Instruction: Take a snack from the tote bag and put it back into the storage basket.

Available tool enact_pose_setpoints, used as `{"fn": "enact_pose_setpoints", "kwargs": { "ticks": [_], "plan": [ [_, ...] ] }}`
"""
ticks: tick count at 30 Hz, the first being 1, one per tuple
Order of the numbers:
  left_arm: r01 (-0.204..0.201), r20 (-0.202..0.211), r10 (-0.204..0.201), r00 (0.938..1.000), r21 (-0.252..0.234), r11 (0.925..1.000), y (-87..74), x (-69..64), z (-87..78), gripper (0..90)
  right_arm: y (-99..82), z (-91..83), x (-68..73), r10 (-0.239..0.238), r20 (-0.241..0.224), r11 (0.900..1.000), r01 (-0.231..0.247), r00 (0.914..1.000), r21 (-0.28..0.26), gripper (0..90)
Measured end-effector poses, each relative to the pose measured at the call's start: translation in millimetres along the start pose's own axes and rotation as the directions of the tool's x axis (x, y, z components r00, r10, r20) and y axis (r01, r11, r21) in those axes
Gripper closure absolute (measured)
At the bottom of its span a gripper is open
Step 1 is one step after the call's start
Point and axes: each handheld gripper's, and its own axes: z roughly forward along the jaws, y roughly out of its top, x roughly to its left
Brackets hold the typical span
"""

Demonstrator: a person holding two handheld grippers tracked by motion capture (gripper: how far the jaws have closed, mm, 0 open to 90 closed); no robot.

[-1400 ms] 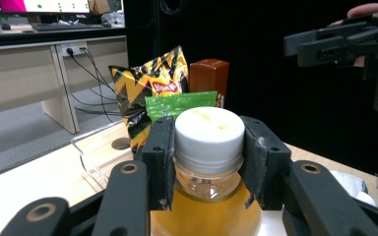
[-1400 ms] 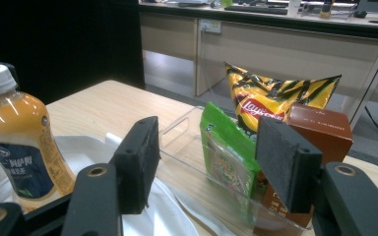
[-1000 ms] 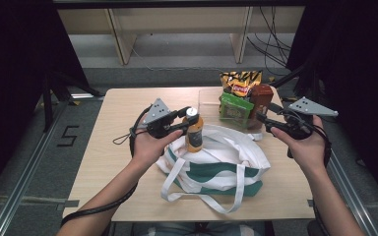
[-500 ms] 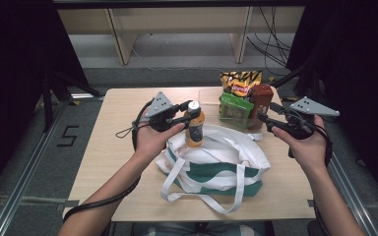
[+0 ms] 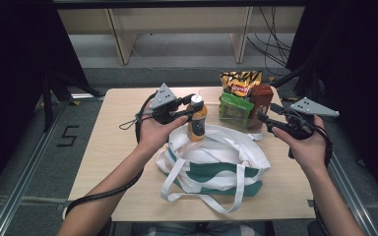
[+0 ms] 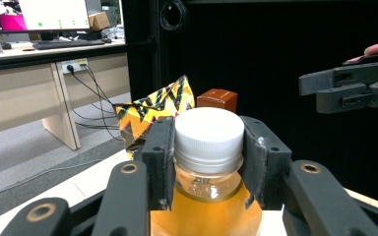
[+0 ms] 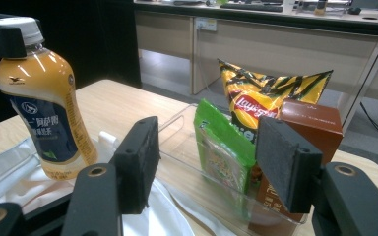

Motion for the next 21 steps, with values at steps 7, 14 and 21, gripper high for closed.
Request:
{"fn": "enact_pose_setpoints", "kwargs": {
  "ticks": [7,14,21],
  "plan": [
    [-0.009,0.002,0.009,1.0,-0.006,0.9999,7.5,1.3,4.8,59.0,-0.2,-2.7,-1.8,0.006,0.014,1.0,-0.006,0.9999,-0.001,43.2],
    [-0.014,0.001,0.014,0.9999,-0.014,0.9998,18.7,4.1,10.6,59.0,-0.6,-3.5,-3.4,0.014,0.021,0.9999,-0.014,0.9997,-0.004,43.2],
    [-0.011,0.0,0.011,0.9999,-0.009,0.9999,26.0,13.4,21.0,59.0,-1.2,-3.9,-6.7,0.011,0.022,0.9999,-0.011,0.9997,0.004,43.1]
  ]
}}
